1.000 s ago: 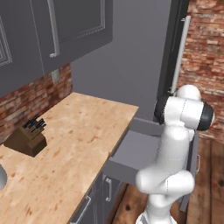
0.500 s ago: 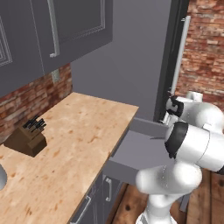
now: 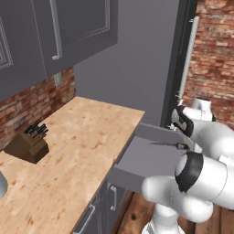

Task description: Pick up the knife from the drawer and place it on the cutting board. Then place the meat from the plate to the cutting board.

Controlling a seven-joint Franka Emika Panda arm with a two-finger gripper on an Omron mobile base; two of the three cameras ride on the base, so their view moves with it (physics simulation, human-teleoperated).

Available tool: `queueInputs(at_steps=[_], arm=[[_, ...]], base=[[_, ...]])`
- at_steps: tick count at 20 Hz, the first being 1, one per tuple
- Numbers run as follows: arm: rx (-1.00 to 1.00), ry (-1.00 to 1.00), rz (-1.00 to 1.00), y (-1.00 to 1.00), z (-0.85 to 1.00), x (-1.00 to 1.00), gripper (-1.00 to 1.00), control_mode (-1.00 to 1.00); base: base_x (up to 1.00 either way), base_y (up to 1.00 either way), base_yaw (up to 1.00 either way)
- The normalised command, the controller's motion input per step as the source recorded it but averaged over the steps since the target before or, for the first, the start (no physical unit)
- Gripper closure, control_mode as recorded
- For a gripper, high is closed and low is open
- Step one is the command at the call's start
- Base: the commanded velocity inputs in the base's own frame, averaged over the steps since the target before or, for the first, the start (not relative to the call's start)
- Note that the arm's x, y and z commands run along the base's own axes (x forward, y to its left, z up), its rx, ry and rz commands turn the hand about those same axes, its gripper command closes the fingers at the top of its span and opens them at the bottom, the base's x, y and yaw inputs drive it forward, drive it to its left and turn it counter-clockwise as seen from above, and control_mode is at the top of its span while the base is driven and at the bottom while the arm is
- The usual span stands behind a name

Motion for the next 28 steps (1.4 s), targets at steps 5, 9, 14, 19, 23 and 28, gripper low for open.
queueInputs(at_steps=[5,9,14,19,23,28], arm=[[0.0,-0.06,-0.15,0.0,0.47,-0.24,1.0,-1.0],[-0.03,-0.16,0.0,0.01,0.45,-0.57,1.0,-1.0],[-0.03,-0.1,0.0,0.01,0.32,-0.36,1.0,-1.0],[-0.05,-0.12,0.0,0.18,0.22,-0.19,1.0,-1.0],[-0.11,-0.21,0.0,0.28,0.35,-0.31,1.0,-1.0],[-0.02,-0.05,0.0,0.08,0.26,-0.16,1.0,1.0]], base=[[0.0,0.0,0.0],[0.0,0.0,0.0],[0.0,0.0,0.0],[0.0,0.0,0.0],[0.0,0.0,0.0],[-0.51,0.01,0.0]])
